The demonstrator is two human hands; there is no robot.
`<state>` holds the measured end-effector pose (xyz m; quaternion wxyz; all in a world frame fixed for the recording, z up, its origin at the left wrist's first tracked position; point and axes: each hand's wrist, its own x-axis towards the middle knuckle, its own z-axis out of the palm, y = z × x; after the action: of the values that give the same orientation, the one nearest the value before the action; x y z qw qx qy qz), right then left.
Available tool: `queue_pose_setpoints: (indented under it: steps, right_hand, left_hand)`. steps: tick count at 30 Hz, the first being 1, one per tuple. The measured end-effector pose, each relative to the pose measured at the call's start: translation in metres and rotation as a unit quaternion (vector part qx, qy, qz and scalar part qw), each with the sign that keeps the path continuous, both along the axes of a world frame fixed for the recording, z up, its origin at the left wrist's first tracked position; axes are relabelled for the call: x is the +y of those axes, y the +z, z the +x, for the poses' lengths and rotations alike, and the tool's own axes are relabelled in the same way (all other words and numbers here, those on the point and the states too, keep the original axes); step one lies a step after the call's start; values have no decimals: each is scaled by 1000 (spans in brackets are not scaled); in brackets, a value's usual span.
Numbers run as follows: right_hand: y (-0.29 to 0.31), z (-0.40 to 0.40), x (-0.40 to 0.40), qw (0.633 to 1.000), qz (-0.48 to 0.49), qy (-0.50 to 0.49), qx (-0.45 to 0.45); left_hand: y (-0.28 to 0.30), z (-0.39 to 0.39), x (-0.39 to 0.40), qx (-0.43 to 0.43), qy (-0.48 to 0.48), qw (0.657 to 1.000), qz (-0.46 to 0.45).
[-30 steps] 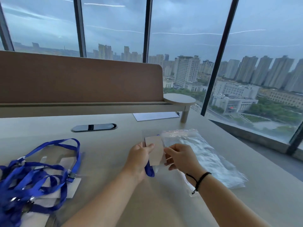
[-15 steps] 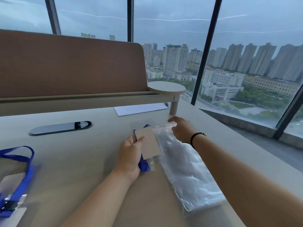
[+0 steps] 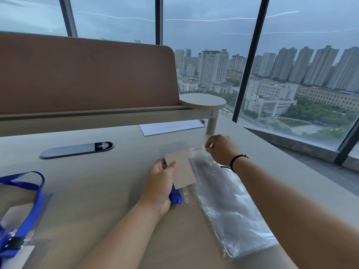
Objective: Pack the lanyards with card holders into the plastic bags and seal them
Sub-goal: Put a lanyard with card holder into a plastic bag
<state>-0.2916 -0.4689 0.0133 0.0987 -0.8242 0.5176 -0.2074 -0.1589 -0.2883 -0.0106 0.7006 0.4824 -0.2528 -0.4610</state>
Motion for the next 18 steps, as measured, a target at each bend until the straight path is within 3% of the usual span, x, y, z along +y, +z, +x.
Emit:
queue_pose_setpoints:
  steps: [9, 14, 18]
  right_hand:
    - [8, -7, 27, 997, 1, 21, -74]
    - [20, -4, 66, 992, -52, 10, -114]
    - [26, 12, 102, 987, -36, 21, -155]
  left_hand:
    - [10, -2, 17, 19, 6, 1000, -4]
    - [17, 0, 48, -5, 17, 1000, 12]
    - [17, 14, 93, -35, 38, 998, 33]
